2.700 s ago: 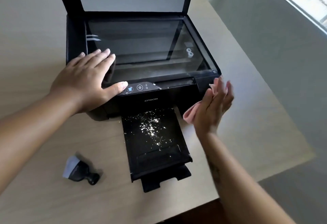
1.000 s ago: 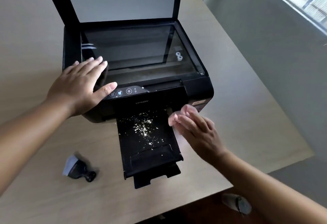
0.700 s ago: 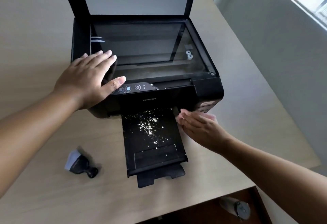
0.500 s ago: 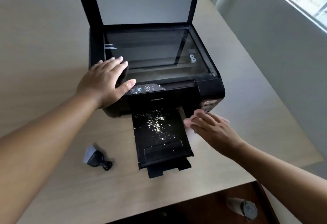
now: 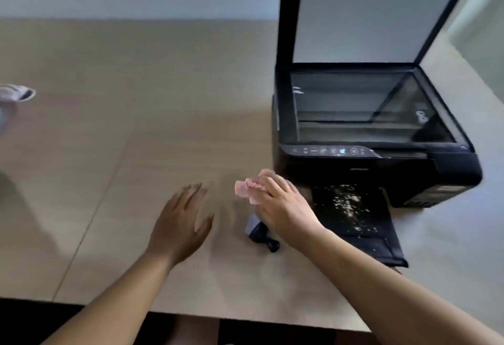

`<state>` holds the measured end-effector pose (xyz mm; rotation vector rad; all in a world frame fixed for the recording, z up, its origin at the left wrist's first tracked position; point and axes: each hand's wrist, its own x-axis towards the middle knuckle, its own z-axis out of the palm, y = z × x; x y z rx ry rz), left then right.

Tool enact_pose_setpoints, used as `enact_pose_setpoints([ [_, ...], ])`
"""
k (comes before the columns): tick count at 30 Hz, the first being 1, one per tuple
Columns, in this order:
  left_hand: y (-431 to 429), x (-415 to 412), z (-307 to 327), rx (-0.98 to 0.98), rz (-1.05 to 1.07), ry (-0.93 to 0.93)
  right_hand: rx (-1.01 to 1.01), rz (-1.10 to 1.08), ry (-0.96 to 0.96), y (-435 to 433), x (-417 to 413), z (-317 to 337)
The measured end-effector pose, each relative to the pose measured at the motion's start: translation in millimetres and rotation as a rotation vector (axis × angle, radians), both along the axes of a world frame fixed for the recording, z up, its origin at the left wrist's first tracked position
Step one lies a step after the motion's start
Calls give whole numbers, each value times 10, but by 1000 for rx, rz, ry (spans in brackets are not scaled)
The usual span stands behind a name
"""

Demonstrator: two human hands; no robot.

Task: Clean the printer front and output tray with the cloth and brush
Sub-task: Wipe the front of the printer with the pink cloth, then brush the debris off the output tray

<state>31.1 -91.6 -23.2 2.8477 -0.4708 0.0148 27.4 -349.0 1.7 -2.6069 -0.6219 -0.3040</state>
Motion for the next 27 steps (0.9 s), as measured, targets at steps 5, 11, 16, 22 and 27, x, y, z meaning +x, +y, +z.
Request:
enact_pose_setpoints([
  [5, 414, -301, -452, 109, 22, 260, -309, -61, 409, 331, 268, -444],
  [11, 348, -420, -733, 119, -10, 179, -218, -453, 419, 408, -513, -839],
  [16, 101, -196, -768, 60, -156, 166, -191, -473, 215, 507, -887, -869],
  [22, -553, 300, -164, -354, -167, -34, 94, -482, 388, 172, -1009, -471],
  [27, -1201, 682, 392, -383, -339, -263, 338, -745, 309, -543, -867, 46],
])
